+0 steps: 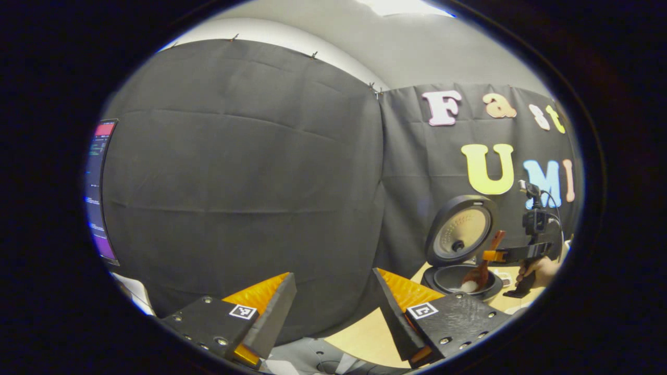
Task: Close the left gripper, press the button to open the rice cooker; take a wooden spoon from the chopstick holder with the right hand, scoop a spoonful of rice and pour it into the rice cooker, then put the wooden spoon back into the chopstick holder.
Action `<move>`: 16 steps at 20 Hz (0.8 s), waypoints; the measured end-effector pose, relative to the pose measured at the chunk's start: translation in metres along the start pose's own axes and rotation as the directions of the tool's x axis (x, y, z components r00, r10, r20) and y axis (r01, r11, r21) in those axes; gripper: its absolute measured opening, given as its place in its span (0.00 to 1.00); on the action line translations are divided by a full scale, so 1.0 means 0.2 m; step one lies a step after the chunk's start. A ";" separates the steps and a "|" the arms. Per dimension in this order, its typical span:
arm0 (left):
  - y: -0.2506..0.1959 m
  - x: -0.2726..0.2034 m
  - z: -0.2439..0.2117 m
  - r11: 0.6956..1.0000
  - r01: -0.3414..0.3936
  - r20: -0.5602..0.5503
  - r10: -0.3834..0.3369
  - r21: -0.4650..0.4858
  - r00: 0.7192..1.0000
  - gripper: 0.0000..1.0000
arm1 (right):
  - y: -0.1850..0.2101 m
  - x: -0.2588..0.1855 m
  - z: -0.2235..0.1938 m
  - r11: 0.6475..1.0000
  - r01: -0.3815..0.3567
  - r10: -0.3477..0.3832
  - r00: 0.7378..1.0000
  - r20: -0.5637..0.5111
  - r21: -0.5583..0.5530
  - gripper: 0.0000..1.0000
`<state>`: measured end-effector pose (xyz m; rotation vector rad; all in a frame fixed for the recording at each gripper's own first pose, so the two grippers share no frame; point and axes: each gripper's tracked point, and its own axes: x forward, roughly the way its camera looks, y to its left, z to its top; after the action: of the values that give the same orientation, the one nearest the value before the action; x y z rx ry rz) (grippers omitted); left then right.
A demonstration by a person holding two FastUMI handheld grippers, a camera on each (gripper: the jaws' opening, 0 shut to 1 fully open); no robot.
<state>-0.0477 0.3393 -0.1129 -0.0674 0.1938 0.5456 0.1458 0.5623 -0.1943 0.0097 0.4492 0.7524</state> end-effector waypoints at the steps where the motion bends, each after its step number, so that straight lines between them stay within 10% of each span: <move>1: -0.01 0.00 0.00 1.000 0.003 0.002 -0.003 0.000 1.000 0.89 | 0.01 -0.01 0.01 0.999 0.002 -0.002 1.000 0.009 -0.045 0.13; 16: -0.10 0.06 0.03 1.000 0.026 0.014 -0.026 0.002 1.000 0.87 | 0.17 -0.06 0.09 0.797 0.028 0.064 0.989 0.131 -0.604 0.11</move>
<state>-0.0266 0.3293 -0.1082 -0.0640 0.1798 0.5198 0.1222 0.5816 -0.1672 -0.5348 0.0494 0.8826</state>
